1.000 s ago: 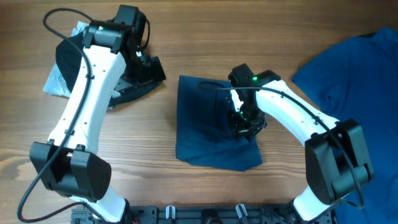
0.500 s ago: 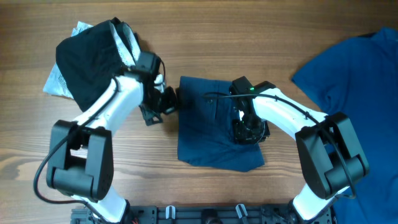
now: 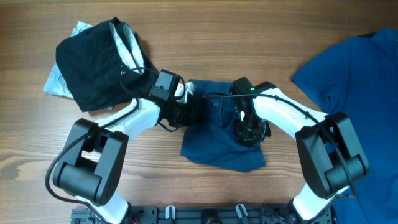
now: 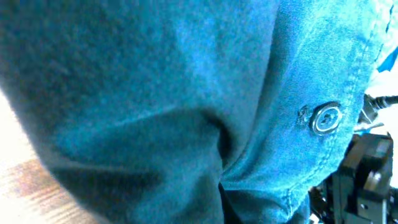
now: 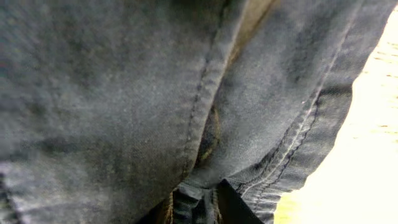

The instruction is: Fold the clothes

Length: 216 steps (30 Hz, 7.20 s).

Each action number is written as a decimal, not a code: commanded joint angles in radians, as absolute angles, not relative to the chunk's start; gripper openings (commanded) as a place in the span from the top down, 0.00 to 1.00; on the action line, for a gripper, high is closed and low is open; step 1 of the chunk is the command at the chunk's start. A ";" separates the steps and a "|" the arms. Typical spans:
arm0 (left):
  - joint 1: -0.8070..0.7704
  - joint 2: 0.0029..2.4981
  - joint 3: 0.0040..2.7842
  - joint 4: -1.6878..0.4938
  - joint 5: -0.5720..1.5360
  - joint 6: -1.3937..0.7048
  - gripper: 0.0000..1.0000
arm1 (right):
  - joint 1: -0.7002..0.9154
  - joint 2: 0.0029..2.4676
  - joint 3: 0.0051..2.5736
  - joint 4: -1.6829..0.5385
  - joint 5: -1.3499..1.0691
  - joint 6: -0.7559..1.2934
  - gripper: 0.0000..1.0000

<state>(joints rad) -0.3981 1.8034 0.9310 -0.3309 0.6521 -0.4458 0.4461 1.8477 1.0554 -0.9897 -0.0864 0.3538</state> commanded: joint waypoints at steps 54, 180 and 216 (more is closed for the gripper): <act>0.019 0.694 1.367 -1.213 0.099 -0.164 0.00 | 0.437 1.083 1.303 -0.768 -0.174 0.238 0.01; 0.083 0.003 0.017 -0.078 0.213 -0.164 0.00 | 0.356 0.017 0.070 -0.153 -0.097 0.006 0.01; 0.083 0.003 0.017 -0.078 0.213 -0.164 0.00 | 0.356 0.017 0.070 -0.152 -0.097 0.006 0.00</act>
